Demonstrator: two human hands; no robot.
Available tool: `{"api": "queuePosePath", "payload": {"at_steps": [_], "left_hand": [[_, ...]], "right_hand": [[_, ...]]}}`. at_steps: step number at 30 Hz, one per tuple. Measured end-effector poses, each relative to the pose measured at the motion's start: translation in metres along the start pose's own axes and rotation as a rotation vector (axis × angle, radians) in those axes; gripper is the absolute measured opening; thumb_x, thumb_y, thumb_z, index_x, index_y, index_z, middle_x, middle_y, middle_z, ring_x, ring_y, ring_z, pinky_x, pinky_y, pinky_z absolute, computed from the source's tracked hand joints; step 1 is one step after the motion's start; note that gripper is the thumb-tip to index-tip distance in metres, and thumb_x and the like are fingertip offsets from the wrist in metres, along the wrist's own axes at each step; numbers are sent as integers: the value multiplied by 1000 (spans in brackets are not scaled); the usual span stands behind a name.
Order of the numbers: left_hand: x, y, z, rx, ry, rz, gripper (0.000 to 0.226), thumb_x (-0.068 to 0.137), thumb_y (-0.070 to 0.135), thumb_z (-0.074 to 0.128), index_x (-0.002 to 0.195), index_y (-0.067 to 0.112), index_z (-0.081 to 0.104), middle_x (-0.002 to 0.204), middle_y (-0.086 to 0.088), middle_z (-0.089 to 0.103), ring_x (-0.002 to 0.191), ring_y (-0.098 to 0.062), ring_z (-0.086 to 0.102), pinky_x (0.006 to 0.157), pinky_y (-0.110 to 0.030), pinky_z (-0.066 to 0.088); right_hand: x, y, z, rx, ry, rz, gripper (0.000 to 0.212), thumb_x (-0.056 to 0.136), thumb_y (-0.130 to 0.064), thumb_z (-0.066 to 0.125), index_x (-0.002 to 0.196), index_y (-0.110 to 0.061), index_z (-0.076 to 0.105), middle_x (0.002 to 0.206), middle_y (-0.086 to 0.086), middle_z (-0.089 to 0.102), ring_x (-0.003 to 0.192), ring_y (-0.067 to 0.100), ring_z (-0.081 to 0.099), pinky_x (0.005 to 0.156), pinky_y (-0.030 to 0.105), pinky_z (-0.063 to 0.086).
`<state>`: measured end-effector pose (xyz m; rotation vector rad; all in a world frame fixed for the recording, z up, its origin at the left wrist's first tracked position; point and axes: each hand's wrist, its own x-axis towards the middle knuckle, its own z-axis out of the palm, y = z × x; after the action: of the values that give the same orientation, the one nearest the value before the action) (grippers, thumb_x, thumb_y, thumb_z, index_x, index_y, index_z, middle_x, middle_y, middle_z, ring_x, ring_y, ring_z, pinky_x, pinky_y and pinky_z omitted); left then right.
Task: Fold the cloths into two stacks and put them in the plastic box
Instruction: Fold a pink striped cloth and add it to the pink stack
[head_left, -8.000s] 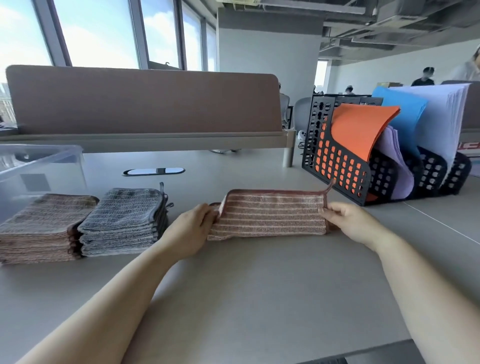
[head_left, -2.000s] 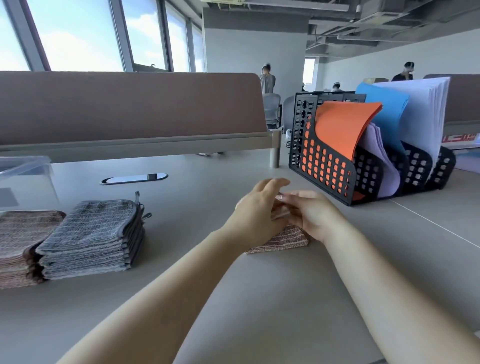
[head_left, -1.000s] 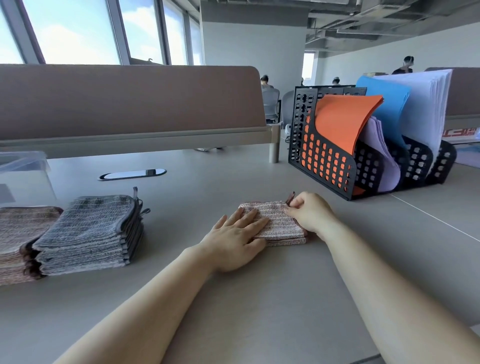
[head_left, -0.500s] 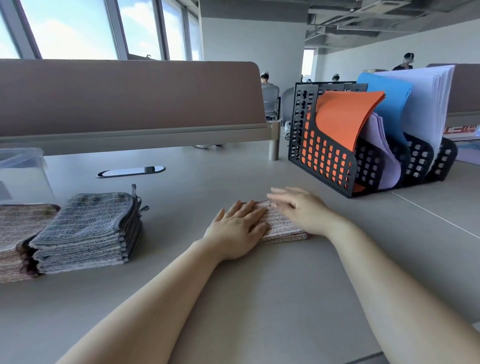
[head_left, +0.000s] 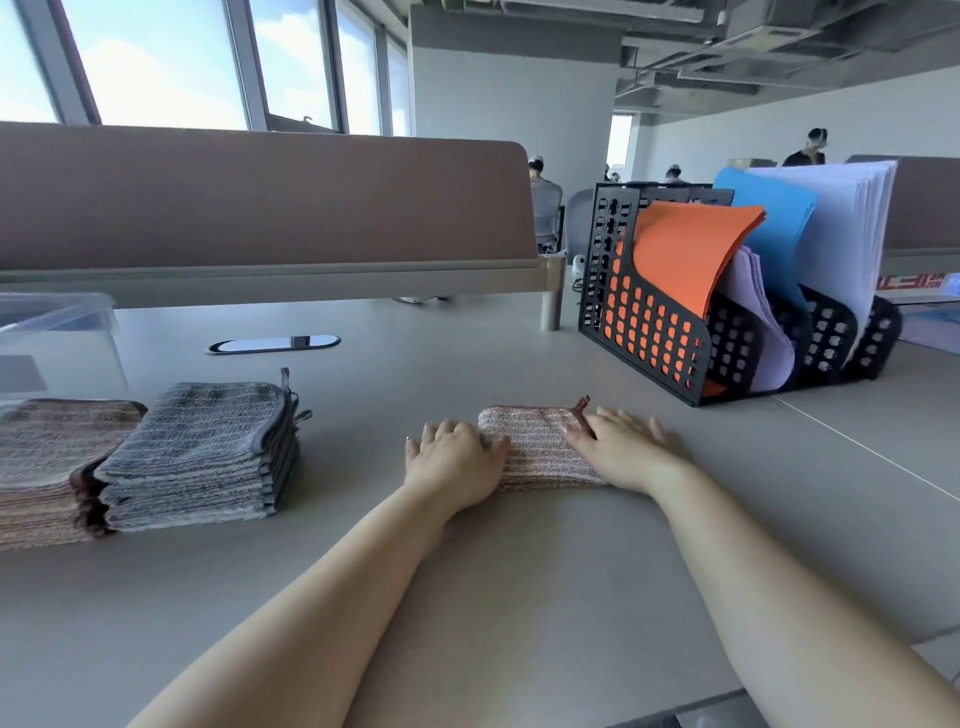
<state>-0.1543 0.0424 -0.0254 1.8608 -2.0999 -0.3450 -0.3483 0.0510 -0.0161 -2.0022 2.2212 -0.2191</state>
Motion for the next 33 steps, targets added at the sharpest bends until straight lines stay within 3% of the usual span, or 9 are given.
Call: {"api": "queuePosePath", "payload": {"at_steps": [3, 6, 9, 11, 14, 18, 22, 27, 33], "left_hand": [[-2, 10, -5, -145, 23, -17, 42, 86, 42, 50, 112, 9, 53, 123, -11, 57, 120, -31, 46, 106, -42, 33], [-5, 15, -13, -527, 16, -66, 37, 82, 22, 59, 114, 13, 43, 112, -7, 57, 99, -26, 55, 83, -31, 45], [-11, 11, -28, -959, -10, -81, 43, 82, 8, 63, 114, 15, 35, 109, -11, 61, 89, -25, 64, 73, -35, 54], [-16, 4, -43, -1159, -25, -68, 51, 82, 5, 65, 119, 17, 32, 107, -9, 63, 83, -24, 67, 72, -37, 57], [-24, -14, -70, -1287, -15, -45, 51, 83, 24, 71, 124, 18, 41, 107, -7, 68, 83, -22, 71, 71, -37, 58], [-38, -44, -105, -1274, -1, -26, 45, 84, 48, 62, 110, 12, 63, 101, -12, 73, 90, -27, 71, 78, -45, 58], [-53, -83, -140, -1272, 105, -46, 33, 88, 40, 61, 97, 9, 63, 89, -14, 71, 82, -29, 70, 77, -43, 58], [-74, -141, -172, -1262, 318, -98, 20, 84, 33, 69, 84, 16, 59, 77, -7, 68, 68, -25, 66, 70, -46, 58], [-103, -202, -200, -1235, 471, -197, 31, 78, 39, 72, 91, 13, 63, 84, -11, 72, 72, -26, 69, 74, -45, 59]], "right_hand": [[1, -3, 3, 108, 44, -39, 49, 93, -54, 36, 127, -20, 49, 142, 9, 46, 133, 28, 38, 112, 43, 26], [1, -7, 3, 494, 94, -80, 27, 87, -42, 58, 103, -20, 55, 109, 5, 65, 104, 25, 60, 91, 38, 48], [2, -16, 1, 844, 60, -107, 23, 85, -27, 67, 103, -17, 56, 106, 3, 68, 97, 20, 65, 91, 39, 50], [0, -25, -4, 1080, 27, -105, 33, 83, -37, 68, 105, -16, 56, 110, 3, 67, 99, 20, 64, 93, 39, 49], [-7, -46, -16, 1354, 37, -129, 35, 86, -40, 62, 99, -8, 56, 94, 7, 65, 83, 22, 56, 70, 32, 40], [-18, -88, -37, 1429, 25, -262, 11, 91, -24, 59, 89, -15, 65, 80, 1, 70, 73, 17, 63, 72, 31, 47], [-26, -141, -53, 1409, -59, -383, 8, 92, -18, 57, 90, -16, 65, 81, -1, 71, 70, 11, 67, 62, 22, 54], [-30, -211, -58, 1311, -234, -509, 14, 88, -24, 62, 95, -12, 65, 93, 5, 71, 82, 16, 67, 75, 32, 56], [-21, -297, -43, 1203, -189, -507, 8, 82, -16, 71, 78, -11, 66, 90, 11, 71, 84, 25, 68, 85, 41, 56]]}}
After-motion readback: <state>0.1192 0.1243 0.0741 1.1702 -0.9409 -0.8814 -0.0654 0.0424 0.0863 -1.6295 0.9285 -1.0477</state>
